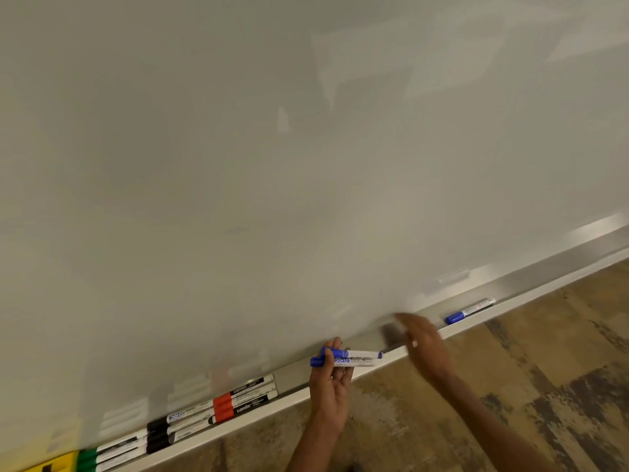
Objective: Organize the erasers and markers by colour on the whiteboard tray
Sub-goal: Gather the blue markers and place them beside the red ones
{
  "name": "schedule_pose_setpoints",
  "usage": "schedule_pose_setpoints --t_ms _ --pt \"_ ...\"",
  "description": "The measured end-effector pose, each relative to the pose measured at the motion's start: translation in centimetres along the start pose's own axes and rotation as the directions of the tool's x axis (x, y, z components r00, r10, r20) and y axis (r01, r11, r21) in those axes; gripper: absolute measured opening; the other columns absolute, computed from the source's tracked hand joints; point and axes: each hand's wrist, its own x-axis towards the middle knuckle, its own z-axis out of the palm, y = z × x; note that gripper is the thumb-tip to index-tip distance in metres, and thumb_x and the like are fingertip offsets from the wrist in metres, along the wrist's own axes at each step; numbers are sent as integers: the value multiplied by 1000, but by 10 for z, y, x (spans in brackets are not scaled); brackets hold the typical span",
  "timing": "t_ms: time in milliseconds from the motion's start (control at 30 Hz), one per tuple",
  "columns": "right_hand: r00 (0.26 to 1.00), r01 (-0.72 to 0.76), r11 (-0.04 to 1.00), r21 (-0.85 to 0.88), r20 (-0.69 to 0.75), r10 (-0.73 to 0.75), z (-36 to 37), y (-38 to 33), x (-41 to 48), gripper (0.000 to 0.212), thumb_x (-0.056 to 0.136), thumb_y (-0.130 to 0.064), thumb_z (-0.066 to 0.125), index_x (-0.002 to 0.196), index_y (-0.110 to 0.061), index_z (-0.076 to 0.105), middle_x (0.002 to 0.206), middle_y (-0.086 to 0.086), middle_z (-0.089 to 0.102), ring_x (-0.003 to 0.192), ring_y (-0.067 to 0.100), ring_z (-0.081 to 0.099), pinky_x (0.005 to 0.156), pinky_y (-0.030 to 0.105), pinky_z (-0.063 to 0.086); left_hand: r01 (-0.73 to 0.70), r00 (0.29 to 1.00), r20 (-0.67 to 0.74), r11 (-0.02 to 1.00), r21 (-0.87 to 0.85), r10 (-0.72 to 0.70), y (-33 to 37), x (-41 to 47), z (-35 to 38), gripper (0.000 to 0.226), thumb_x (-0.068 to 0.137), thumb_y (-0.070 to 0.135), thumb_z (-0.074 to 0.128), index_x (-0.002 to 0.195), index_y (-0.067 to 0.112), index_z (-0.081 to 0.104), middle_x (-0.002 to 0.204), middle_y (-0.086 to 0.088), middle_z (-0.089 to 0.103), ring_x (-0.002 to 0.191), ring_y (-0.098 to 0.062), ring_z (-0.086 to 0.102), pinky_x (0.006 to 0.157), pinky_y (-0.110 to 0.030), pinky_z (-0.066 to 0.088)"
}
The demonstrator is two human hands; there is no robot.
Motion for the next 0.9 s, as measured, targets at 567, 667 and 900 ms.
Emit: schedule_pose_setpoints --t_ms 567,667,900 --pt "973 -15 902 -431 200 112 -41 79 12 41 80 -7 74 119 -21 68 122 5 68 122 28 55 109 47 38 6 1000 -12 1000 -2 -6 -6 -5 -11 30 98 14 48 124 2 57 127 -16 65 115 -35 62 86 -40 59" --pt "971 98 918 -383 237 -4 -33 59 8 42 78 -8 77 117 -22 69 114 4 70 110 25 61 104 45 42 4 1000 -3 1000 -13 -4 -4 -5 -9 30 98 14 48 123 2 58 127 -17 64 116 -35 61 86 -40 59" --pt "977 148 989 -18 157 -143 8 -41 -7 27 85 -11 70 111 -18 65 95 1 75 77 14 69 79 30 55 4 1000 -28 1000 -22 -5 -5 -9 -10 33 95 15 52 126 3 57 127 -15 65 110 -32 66 85 -39 59"
